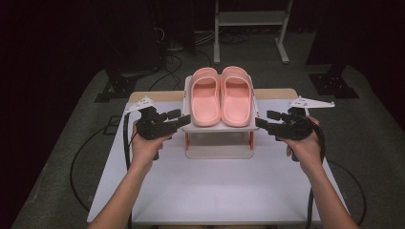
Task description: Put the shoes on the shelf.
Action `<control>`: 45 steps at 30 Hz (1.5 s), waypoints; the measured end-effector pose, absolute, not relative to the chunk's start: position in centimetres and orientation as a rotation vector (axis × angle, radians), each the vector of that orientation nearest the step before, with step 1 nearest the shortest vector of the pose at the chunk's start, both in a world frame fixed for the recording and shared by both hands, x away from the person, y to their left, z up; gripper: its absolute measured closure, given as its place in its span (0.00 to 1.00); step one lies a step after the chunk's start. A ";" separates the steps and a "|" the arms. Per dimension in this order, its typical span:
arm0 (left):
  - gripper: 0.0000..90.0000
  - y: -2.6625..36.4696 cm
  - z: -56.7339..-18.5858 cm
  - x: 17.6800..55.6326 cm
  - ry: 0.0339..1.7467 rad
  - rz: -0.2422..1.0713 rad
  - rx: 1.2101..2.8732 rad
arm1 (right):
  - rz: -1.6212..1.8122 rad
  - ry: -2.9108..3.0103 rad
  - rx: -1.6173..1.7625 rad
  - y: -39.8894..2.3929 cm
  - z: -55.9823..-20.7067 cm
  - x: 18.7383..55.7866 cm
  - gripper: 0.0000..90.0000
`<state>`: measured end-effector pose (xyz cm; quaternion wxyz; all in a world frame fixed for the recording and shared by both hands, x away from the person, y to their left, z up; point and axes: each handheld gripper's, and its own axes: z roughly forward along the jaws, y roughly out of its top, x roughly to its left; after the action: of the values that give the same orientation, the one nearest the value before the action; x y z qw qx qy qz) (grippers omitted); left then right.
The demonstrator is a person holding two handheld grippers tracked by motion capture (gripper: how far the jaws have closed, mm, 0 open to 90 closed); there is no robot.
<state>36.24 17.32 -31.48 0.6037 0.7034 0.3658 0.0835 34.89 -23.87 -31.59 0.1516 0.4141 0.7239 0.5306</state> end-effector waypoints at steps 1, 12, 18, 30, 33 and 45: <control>0.44 17.3 -31.6 36.2 0.848 0.192 1.627 | 1.524 2.080 1.184 -23.9 -31.6 34.8 0.40; 0.43 17.7 -32.4 35.3 0.850 0.173 1.617 | 1.525 2.090 1.187 -24.2 -32.5 34.0 0.39; 0.43 18.0 -32.8 34.9 0.850 0.176 1.621 | 1.519 2.099 1.190 -24.4 -33.1 33.7 0.38; 0.41 18.4 -34.2 34.3 0.873 0.163 1.617 | 1.514 2.093 1.206 -25.3 -34.6 32.9 0.36; 0.40 18.5 -34.4 34.3 0.874 0.163 1.615 | 1.511 2.091 1.212 -25.4 -34.8 32.8 0.36; 0.37 18.8 -35.8 33.8 0.889 0.143 1.611 | 1.502 2.098 1.224 -25.8 -36.3 32.4 0.35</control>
<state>33.83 18.80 -35.82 0.6035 0.6961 0.3840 0.0619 32.40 -25.76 -36.25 0.1423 0.4241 0.7273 0.5205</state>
